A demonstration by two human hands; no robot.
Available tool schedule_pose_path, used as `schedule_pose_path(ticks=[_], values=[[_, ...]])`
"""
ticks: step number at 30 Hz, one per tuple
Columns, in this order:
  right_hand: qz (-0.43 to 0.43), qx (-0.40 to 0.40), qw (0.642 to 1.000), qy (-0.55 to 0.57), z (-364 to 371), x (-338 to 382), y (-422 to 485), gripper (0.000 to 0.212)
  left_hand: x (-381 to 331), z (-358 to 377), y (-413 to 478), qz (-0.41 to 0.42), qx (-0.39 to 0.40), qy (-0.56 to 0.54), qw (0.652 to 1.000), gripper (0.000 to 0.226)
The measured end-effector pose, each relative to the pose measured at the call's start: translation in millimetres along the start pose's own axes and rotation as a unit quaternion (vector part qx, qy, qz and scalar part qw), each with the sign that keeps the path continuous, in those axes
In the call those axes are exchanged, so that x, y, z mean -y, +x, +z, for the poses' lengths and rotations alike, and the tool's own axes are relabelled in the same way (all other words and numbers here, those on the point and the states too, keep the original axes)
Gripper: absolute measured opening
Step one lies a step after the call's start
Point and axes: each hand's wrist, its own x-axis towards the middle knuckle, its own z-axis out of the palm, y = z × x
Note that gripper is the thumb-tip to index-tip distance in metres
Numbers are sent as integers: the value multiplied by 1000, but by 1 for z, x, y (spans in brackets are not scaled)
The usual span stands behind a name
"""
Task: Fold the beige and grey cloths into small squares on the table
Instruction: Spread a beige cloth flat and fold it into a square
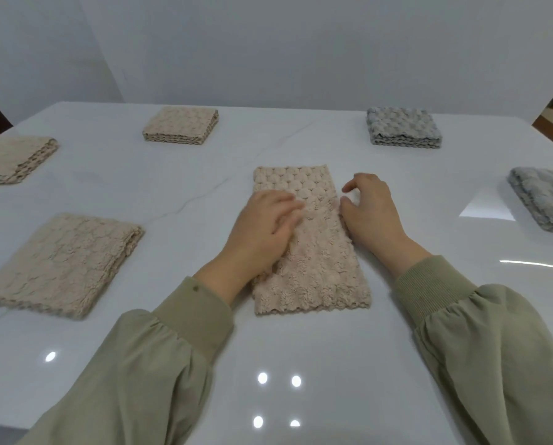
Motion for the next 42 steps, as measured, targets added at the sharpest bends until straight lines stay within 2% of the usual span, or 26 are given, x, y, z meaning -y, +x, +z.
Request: schedule_pose_path(ticks=[2,4,6,8,13,15,18,22,24,29,35,39,42], values=[[-46,18,999,-9,-1,10,-7,36,15,2,5,-50,73,122,989,48],[-81,110,986,-90,5,17,-14,50,22,7,5,-80,152,194,966,57],[-84,207,956,-189,12,16,-16,56,23,10,5,-86,171,214,958,60],[-61,241,943,-219,11,11,-13,58,24,11,6,-86,162,218,959,63],[-73,172,970,-153,9,9,3,52,34,8,20,-88,41,120,988,53],[-77,179,971,-137,13,11,13,52,42,6,33,-98,35,112,988,49],[-66,204,961,-174,23,7,30,52,53,5,52,-112,25,123,986,45],[-30,80,989,-122,29,-7,54,35,66,4,76,-145,-53,122,980,37],[-19,42,993,-108,31,-12,66,28,72,3,86,-168,-72,129,975,38],[15,38,993,-112,42,-13,86,39,78,5,106,-203,-77,168,962,40],[40,59,990,-121,47,-10,98,49,81,5,117,-208,-58,153,964,31],[59,57,990,-117,46,-8,98,44,80,4,116,-201,-64,124,970,25],[68,46,992,-93,45,-7,97,32,80,5,114,-188,-89,55,976,20]])
